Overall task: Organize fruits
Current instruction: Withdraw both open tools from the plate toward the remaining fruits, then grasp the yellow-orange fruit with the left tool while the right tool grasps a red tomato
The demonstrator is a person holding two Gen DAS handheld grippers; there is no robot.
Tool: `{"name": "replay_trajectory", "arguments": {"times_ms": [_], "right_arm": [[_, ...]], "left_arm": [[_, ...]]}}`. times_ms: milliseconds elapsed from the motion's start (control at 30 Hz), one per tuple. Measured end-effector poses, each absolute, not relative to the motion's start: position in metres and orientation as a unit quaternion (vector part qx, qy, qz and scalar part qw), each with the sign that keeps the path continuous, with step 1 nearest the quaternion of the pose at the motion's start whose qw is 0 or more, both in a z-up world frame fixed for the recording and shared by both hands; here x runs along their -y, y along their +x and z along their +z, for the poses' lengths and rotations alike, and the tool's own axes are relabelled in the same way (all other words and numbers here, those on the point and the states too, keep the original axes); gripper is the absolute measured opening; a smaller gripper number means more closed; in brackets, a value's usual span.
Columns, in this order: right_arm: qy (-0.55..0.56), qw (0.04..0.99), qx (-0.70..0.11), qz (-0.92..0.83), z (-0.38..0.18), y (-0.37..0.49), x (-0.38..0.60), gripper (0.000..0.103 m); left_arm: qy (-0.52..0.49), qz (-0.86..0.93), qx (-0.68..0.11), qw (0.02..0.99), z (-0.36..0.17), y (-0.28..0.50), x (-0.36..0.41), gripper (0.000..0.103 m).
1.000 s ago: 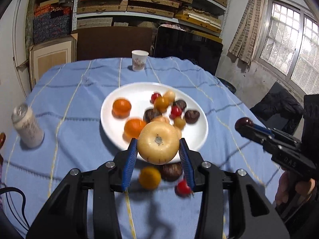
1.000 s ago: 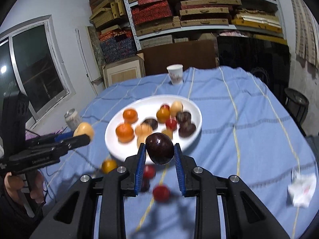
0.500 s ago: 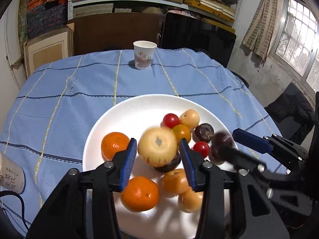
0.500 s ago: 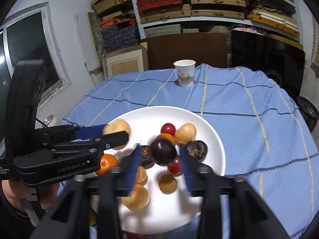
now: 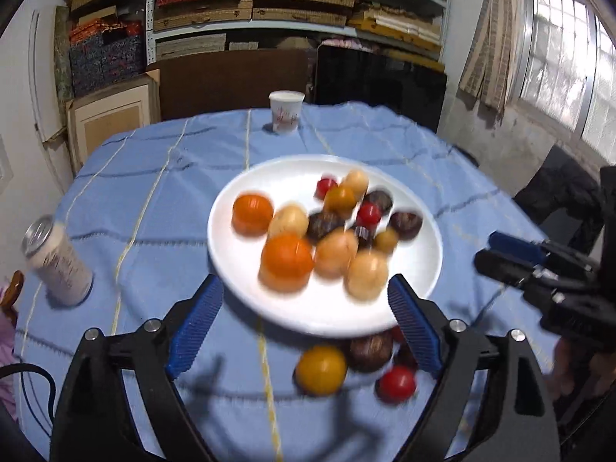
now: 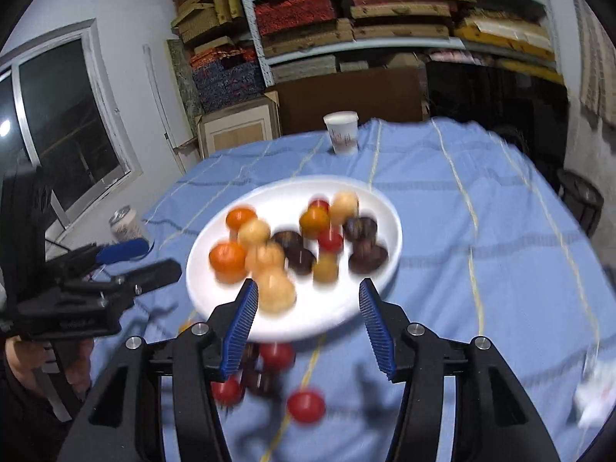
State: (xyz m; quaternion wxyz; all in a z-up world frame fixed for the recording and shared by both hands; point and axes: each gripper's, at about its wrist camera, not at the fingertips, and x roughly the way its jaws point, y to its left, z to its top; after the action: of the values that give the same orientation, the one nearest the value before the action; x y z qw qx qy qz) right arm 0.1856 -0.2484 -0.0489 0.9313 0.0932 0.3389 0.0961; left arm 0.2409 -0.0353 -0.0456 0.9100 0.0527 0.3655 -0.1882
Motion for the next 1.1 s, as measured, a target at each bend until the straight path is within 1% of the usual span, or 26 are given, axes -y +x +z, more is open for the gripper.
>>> {"name": "replay_trajectory", "arguments": {"times_ms": [167, 267, 300, 333, 400, 500, 767, 833, 867, 900, 933, 967, 1000, 1033, 1100], "right_arm": [[0.121, 0.921, -0.360, 0.088, -0.081, 0.152, 0.250, 0.056], [0.138, 0.913, -0.374, 0.081, -0.096, 0.145, 0.252, 0.064], [0.153, 0.912, -0.371, 0.088, -0.098, 0.142, 0.255, 0.068], [0.161, 0.912, -0.367, 0.090, -0.098, 0.141, 0.257, 0.074], [0.173, 0.908, -0.371, 0.089, -0.102, 0.141, 0.260, 0.082], [0.188, 0.899, -0.389, 0.069, -0.109, 0.144, 0.265, 0.082], [0.183, 0.904, -0.380, 0.066, -0.107, 0.142, 0.266, 0.082], [0.183, 0.904, -0.381, 0.068, -0.107, 0.142, 0.265, 0.082], [0.182, 0.904, -0.381, 0.069, -0.106, 0.141, 0.265, 0.082], [0.180, 0.905, -0.380, 0.070, -0.106, 0.141, 0.264, 0.082], [0.178, 0.905, -0.380, 0.071, -0.105, 0.141, 0.264, 0.082], [0.177, 0.905, -0.380, 0.072, -0.105, 0.141, 0.264, 0.082], [0.175, 0.906, -0.380, 0.072, -0.105, 0.141, 0.263, 0.082], [0.174, 0.905, -0.380, 0.072, -0.105, 0.141, 0.263, 0.082], [0.173, 0.905, -0.381, 0.072, -0.105, 0.141, 0.262, 0.082]], "left_arm": [[0.078, -0.172, -0.371, 0.909, -0.075, 0.204, 0.028, 0.085], [0.087, -0.159, -0.377, 0.908, -0.089, 0.198, 0.025, 0.085], [0.086, -0.158, -0.377, 0.909, -0.091, 0.198, 0.025, 0.085], [0.085, -0.157, -0.377, 0.909, -0.092, 0.197, 0.024, 0.085], [0.085, -0.156, -0.377, 0.909, -0.094, 0.199, 0.025, 0.085], [0.100, -0.152, -0.383, 0.906, -0.099, 0.202, 0.031, 0.085], [0.093, -0.151, -0.399, 0.900, -0.107, 0.214, 0.034, 0.084], [0.088, -0.145, -0.400, 0.900, -0.108, 0.217, 0.032, 0.076], [0.083, -0.145, -0.401, 0.901, -0.108, 0.218, 0.030, 0.075], [0.081, -0.146, -0.401, 0.901, -0.108, 0.219, 0.029, 0.071], [0.081, -0.147, -0.403, 0.899, -0.109, 0.220, 0.030, 0.065], [0.084, -0.151, -0.409, 0.896, -0.111, 0.222, 0.032, 0.061], [0.088, -0.154, -0.414, 0.893, -0.113, 0.223, 0.033, 0.054], [0.093, -0.156, -0.419, 0.890, -0.115, 0.224, 0.036, 0.052], [0.100, -0.163, -0.424, 0.885, -0.118, 0.224, 0.040, 0.052]]}}
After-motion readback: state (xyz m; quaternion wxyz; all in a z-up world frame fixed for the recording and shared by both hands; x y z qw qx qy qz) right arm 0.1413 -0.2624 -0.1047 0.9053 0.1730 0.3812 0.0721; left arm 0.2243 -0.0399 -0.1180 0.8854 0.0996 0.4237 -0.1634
